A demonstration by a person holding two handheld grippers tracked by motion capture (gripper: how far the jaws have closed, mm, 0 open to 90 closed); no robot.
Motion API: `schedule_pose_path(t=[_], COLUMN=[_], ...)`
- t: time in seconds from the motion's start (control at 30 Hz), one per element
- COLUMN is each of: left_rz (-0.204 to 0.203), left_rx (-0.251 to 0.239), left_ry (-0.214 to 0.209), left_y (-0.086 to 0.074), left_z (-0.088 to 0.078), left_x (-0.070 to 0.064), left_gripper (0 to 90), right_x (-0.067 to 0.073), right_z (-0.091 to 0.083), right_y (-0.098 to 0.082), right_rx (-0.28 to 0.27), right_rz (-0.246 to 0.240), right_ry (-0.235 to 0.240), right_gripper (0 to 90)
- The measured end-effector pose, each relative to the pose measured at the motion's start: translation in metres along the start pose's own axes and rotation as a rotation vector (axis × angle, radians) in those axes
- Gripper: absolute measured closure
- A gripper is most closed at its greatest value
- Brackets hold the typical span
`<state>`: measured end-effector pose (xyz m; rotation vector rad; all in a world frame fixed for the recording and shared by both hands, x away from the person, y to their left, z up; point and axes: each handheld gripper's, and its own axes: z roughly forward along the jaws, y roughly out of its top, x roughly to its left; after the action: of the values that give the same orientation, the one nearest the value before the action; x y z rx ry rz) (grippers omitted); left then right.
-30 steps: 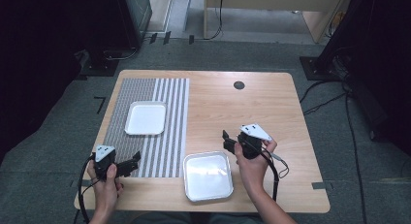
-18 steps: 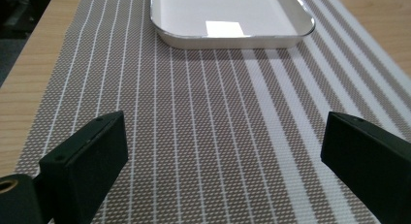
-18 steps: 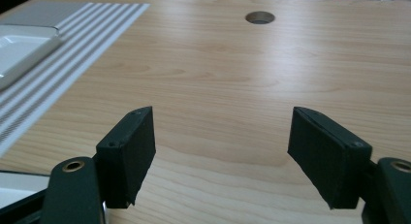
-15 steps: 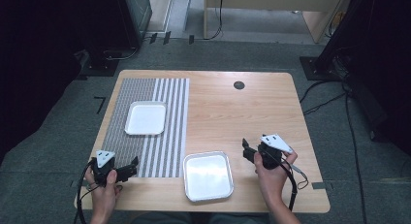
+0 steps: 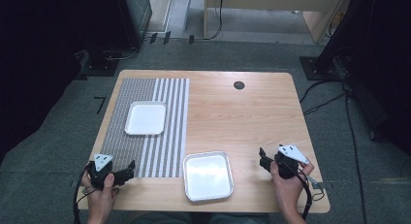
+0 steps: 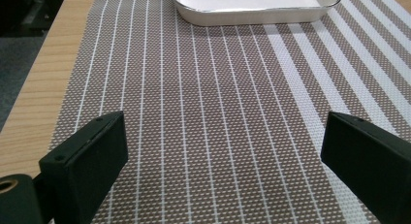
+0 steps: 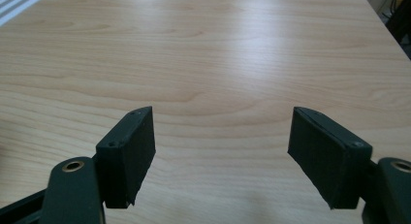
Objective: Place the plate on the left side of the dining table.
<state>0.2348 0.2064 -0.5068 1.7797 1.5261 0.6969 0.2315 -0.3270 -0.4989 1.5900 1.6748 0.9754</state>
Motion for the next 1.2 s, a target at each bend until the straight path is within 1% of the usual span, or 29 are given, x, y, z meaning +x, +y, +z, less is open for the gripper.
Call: schedule_pose_path(t=[0.23, 0.33, 0.4, 0.5, 0.53, 0.6, 0.7, 0.83, 0.93, 1.03, 1.07, 1.17, 1.2], left_rz=[0.016, 0.016, 0.004, 0.003, 0.003, 0.002, 0.012, 0.011, -0.010, -0.014, -0.015, -0.012, -0.008], left_rx=[0.011, 0.017, 0.022, 0.026, 0.026, 0.027, 0.035, 0.041, 0.049, 0.051, 0.056, 0.067, 0.078], left_ry=[0.022, 0.026, 0.020, 0.030, 0.030, 0.037, 0.047, 0.060, 0.060, 0.063, 0.064, 0.064, 0.063], left_y=[-0.003, -0.004, -0.005, -0.005, -0.005, -0.006, -0.007, -0.008, -0.008, -0.008, -0.008, -0.009, -0.009], left_z=[-0.002, -0.003, -0.003, -0.004, -0.004, -0.005, -0.005, -0.006, -0.006, -0.006, -0.006, -0.004, -0.003], left_x=[0.006, 0.011, 0.014, 0.019, 0.019, 0.022, 0.027, 0.032, 0.038, 0.040, 0.041, 0.041, 0.041], left_gripper=[2.9, 2.9, 3.0, 3.0, 2.9, 3.0, 3.0, 3.0, 3.0, 3.0, 3.0, 3.0, 3.0], right_x=[-0.025, -0.036, -0.043, -0.054, -0.054, -0.061, -0.067, -0.075, -0.080, -0.083, -0.085, -0.085, -0.085], right_z=[-0.008, -0.012, -0.014, -0.018, -0.018, -0.021, -0.023, -0.026, -0.029, -0.031, -0.032, -0.032, -0.031], right_y=[-0.011, -0.015, -0.018, -0.026, -0.026, -0.031, -0.034, -0.039, -0.041, -0.042, -0.043, -0.044, -0.044], right_rx=[0.016, 0.019, 0.024, 0.035, 0.035, 0.044, 0.053, 0.071, 0.077, 0.084, 0.107, 0.138, 0.152], right_rz=[0.027, 0.036, 0.047, 0.062, 0.062, 0.070, 0.073, 0.070, 0.075, 0.073, 0.069, 0.060, 0.055], right_ry=[-0.040, -0.057, -0.070, -0.091, -0.091, -0.100, -0.107, -0.113, -0.125, -0.128, -0.130, -0.126, -0.128], right_gripper=[25.5, 25.5, 25.5, 25.4, 25.4, 25.0, 24.8, 24.2, 23.8, 23.3, 22.9, 22.1, 21.7])
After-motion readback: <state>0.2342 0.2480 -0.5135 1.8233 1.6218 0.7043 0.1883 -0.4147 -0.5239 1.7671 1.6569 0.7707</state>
